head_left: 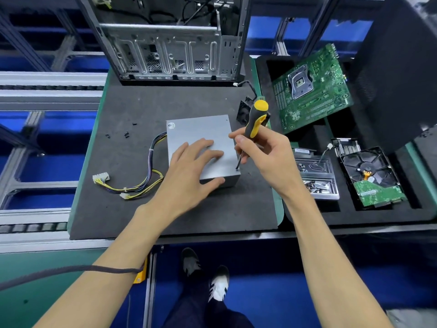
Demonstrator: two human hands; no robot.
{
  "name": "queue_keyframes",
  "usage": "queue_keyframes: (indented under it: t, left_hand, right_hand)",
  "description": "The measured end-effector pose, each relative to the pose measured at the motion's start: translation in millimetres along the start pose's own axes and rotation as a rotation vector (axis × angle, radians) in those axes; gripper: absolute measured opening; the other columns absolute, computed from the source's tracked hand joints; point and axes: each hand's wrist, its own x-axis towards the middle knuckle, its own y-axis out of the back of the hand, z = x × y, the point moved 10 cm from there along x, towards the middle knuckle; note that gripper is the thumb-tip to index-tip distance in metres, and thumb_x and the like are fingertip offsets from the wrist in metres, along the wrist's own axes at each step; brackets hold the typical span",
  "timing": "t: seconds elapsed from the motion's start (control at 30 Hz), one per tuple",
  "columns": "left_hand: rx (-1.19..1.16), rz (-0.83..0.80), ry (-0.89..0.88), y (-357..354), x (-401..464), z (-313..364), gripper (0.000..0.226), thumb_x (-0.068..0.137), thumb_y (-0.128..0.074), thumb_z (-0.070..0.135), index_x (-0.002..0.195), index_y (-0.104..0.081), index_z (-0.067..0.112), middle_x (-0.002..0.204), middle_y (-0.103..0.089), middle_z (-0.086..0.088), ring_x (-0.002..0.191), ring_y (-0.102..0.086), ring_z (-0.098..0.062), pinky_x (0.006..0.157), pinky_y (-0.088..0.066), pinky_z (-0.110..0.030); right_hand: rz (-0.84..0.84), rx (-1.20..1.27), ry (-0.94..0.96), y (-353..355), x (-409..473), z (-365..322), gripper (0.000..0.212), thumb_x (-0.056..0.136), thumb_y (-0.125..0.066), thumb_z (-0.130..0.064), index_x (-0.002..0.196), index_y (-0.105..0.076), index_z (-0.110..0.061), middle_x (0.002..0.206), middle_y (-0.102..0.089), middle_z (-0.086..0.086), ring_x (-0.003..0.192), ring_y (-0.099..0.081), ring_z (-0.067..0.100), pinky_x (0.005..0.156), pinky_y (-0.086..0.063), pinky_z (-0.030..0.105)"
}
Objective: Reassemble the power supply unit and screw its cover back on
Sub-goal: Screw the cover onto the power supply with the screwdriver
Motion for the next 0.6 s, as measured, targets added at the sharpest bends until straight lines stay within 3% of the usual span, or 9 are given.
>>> queue_keyframes:
  t: [0.4, 0.6]
  left_hand:
    - [-0.003, -0.005, 0.006, -1.0, -0.9, -1.3, 0.053, 0.087, -0.078, 0.036, 0.135, -0.06, 0.023, 0.152, -0.046, -0.001, 0.148, -0.034, -0.02, 0.126, -0.011, -0.041]
    - [-0.009, 0.0, 0.01, -1.1, -1.4, -2.6, 0.053, 0.086, -0.078, 0.036, 0.135, -0.06, 0.023, 0.153, -0.045, -0.001, 0.148, -0.034, -0.02, 0.126, -0.012, -0.042]
  right_hand:
    - [-0.021, -0.019, 0.027, -1.4, 1.0, 3.3, 0.011, 0.097, -0.064, -0.022, 0.099, -0.074, -0.027, 0.077, -0.067, -0.006, 0.069, -0.061, 0.012, 0.065, -0.052, 0.022]
    - [-0.024, -0.032, 0.033, -2.0, 1.8, 7.3, 0.008, 0.094, -0.068, -0.03, 0.095, -0.075, -0.027, 0.082, -0.07, 0.0, 0.068, -0.063, 0.025, 0.066, -0.057, 0.04]
